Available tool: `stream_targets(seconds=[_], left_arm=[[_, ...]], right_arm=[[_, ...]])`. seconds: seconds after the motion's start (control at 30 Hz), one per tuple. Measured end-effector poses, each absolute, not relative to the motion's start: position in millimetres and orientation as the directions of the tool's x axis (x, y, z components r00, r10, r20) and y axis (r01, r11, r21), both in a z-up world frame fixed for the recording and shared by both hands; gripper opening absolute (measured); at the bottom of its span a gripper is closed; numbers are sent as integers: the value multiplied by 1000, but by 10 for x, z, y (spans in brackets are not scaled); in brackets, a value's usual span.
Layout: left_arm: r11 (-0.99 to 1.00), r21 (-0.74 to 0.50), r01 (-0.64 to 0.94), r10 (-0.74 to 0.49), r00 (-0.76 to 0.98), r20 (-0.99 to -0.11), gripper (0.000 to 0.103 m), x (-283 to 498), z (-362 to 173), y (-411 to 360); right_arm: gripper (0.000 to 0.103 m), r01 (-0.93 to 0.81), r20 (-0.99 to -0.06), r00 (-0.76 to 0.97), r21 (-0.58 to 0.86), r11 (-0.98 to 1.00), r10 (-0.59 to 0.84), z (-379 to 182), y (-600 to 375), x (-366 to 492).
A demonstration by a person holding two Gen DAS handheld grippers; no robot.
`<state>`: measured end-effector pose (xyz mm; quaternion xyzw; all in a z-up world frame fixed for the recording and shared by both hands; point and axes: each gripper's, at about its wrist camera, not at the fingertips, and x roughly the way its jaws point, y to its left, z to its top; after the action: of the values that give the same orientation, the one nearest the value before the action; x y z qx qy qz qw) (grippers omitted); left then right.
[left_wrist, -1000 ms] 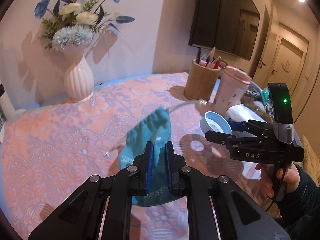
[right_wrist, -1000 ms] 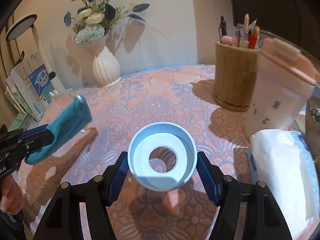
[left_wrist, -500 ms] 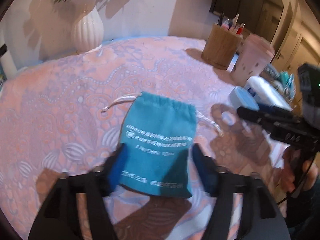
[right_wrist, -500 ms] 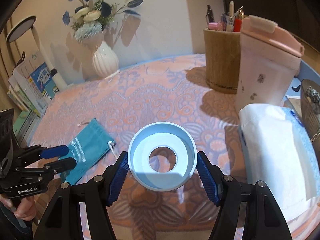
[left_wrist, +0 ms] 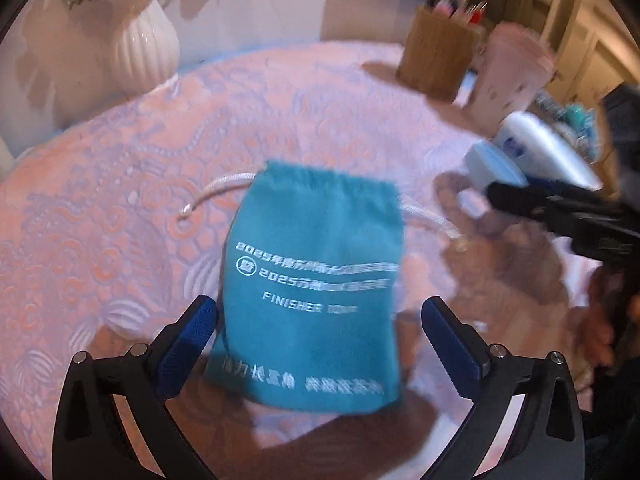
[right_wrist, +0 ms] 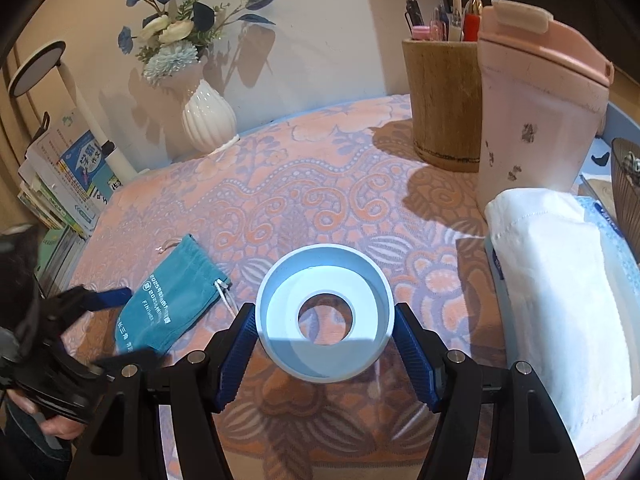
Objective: Organize books
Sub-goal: 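Carry the teal pouch and tape roll over the basket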
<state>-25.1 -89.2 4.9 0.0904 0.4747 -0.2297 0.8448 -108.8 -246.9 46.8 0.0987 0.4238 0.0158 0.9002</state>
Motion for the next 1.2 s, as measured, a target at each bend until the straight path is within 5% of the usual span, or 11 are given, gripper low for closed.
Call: stream_targets(seconds=[0.03, 0.07, 0.1, 0.2, 0.77, 1.2], left_arm=[[881, -25, 473, -279, 476, -834, 69, -276, 61, -920], [873, -25, 487, -292, 481, -827, 58, -288, 93, -930], [870, -45, 492, -312, 477, -821, 30, -287, 128, -913], [889, -62, 453, -309, 494, -813, 13, -254, 204, -836], [790, -92, 606, -531, 603, -596, 11, -626, 1394, -1722], [646, -23, 763, -627, 513, -586, 11, -663, 1608, -3101]], right_arm=[[66, 52, -762, 638, 187, 981, 112, 464, -2453, -1082], [66, 50, -763, 637, 182, 982, 109, 468, -2435, -1081], [66, 46, -763, 638, 176, 983, 106, 472, -2421, -1079], [66, 35, -756, 647, 160, 987, 99, 517, -2374, -1085], [66, 133, -576, 816, 97, 986, -54, 1574, -2725, -1706], [66, 386, -485, 818, 69, 920, -308, 2051, -3859, -2324]])
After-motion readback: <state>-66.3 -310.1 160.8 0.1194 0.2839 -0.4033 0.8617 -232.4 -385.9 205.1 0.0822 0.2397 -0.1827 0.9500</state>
